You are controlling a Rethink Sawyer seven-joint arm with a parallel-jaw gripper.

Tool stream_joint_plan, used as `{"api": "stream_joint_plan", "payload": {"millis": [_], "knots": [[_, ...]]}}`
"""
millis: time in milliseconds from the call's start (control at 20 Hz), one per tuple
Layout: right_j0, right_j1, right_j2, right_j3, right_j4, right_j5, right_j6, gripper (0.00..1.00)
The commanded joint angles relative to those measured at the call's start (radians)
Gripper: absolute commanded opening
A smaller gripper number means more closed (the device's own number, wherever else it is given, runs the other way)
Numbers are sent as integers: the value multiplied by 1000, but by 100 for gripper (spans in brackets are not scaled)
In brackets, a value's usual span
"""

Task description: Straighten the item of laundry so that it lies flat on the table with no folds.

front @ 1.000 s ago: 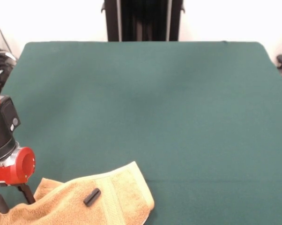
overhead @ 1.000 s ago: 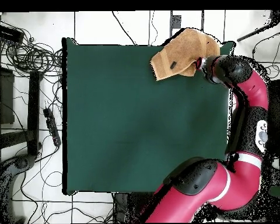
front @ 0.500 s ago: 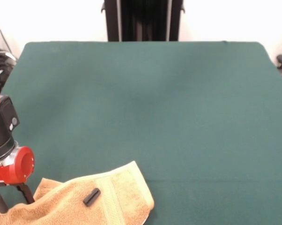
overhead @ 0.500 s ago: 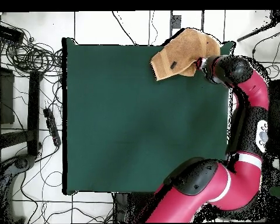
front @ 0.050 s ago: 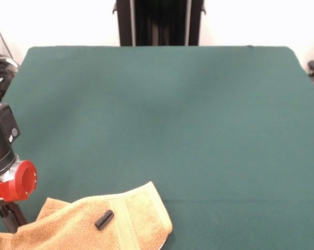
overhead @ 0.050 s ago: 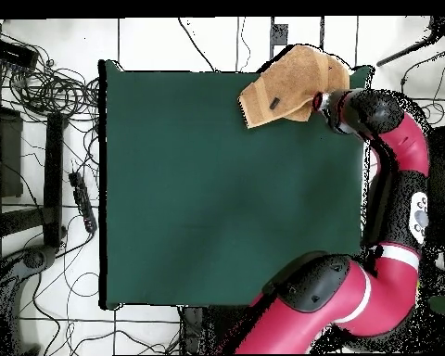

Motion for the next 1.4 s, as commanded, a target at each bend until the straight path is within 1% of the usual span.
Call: {"api": "stream_joint_plan", "payload": {"millis": [50,100,150,200,300,350,500,600,650,950,1050,1100,1150,1200,1400], "knots": [[26,9,80,173,11,32,-53,0],[26,7,80,176,11,29,-52,100],[21,-4,84,206,12,-11,-48,100],[22,-6,82,209,7,-11,-56,100],[51,18,54,130,-11,92,-37,100],[56,24,51,115,-12,105,-31,100],[52,4,54,154,-3,71,-15,100],[47,-3,56,163,3,76,-16,100],[47,1,59,151,4,87,-19,100],[31,-4,67,163,15,70,-20,100],[31,-9,63,175,14,43,0,100],[32,-16,58,192,18,16,36,100],[29,-20,59,201,17,11,29,100],[27,-24,60,210,15,7,23,0],[31,-12,57,173,11,70,2,0]]}}
